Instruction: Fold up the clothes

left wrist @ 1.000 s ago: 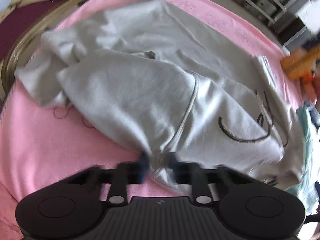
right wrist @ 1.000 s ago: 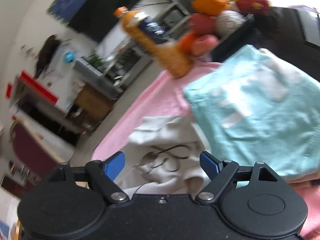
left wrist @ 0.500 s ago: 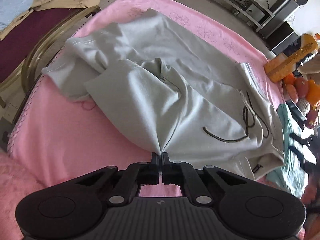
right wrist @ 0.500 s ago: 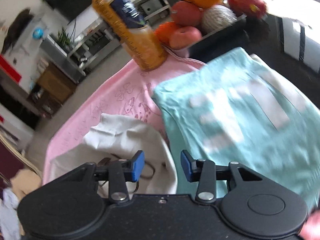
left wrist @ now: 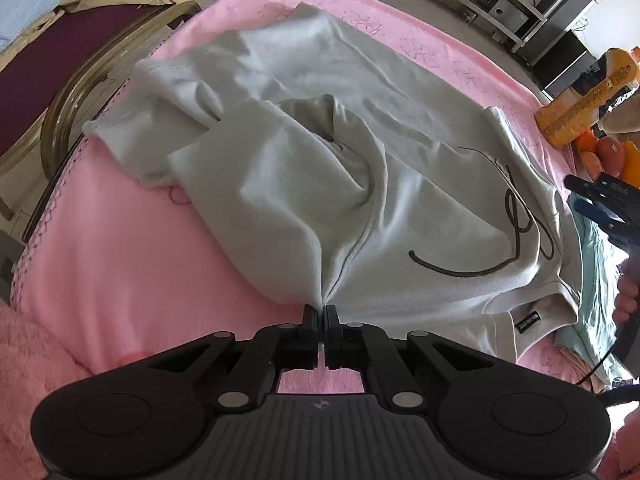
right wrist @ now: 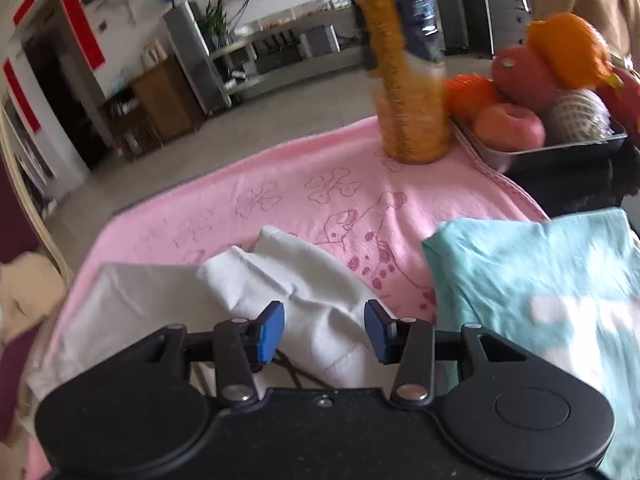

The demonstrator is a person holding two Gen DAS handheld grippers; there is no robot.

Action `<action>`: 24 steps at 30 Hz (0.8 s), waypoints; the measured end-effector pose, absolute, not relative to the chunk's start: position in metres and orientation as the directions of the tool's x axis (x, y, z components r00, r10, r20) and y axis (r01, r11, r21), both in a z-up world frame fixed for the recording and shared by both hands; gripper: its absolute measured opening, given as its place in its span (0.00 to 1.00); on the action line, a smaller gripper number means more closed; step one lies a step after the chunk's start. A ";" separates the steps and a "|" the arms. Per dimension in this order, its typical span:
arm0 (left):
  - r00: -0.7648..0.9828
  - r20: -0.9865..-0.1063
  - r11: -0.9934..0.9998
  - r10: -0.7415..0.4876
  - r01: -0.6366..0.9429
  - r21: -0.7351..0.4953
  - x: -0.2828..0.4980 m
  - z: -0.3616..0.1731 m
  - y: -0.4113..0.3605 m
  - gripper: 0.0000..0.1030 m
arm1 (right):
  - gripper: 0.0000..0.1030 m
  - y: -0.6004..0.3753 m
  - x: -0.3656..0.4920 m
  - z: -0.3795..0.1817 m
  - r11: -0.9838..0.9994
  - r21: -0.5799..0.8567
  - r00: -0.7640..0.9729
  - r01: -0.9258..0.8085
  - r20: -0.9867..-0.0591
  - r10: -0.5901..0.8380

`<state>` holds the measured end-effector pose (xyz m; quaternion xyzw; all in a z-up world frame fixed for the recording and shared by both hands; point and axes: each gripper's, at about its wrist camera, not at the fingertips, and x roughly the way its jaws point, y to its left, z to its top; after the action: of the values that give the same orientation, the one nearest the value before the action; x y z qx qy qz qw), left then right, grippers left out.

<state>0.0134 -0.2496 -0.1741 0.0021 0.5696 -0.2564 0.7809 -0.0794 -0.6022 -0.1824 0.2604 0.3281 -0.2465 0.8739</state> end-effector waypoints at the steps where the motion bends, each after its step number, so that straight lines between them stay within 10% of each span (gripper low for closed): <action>1: 0.222 -0.889 0.867 -0.400 0.405 -0.289 0.014 -0.176 -0.250 0.02 | 0.42 -0.604 -0.073 -0.185 0.749 0.287 0.657 0.597 -0.711 -0.251; 7: 0.226 -0.888 0.862 -0.401 0.420 -0.282 0.019 -0.183 -0.250 0.02 | 0.31 -0.606 -0.046 -0.204 0.795 0.160 0.580 0.585 -0.768 -0.272; 9: 0.226 -0.887 0.863 -0.402 0.417 -0.285 0.020 -0.183 -0.251 0.02 | 0.02 -0.607 -0.044 -0.210 0.801 0.159 0.567 0.578 -0.784 -0.253; 24: 0.301 -0.829 0.819 -0.472 0.498 -0.285 0.007 -0.149 -0.251 0.02 | 0.01 -0.658 -0.189 -0.137 0.365 0.629 0.721 0.686 -0.522 -0.455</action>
<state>0.0075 -0.2508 -0.1487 0.0130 0.5090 -0.3008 0.8064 -0.1893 -0.6578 -0.1365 0.4418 0.1308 -0.3495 0.8158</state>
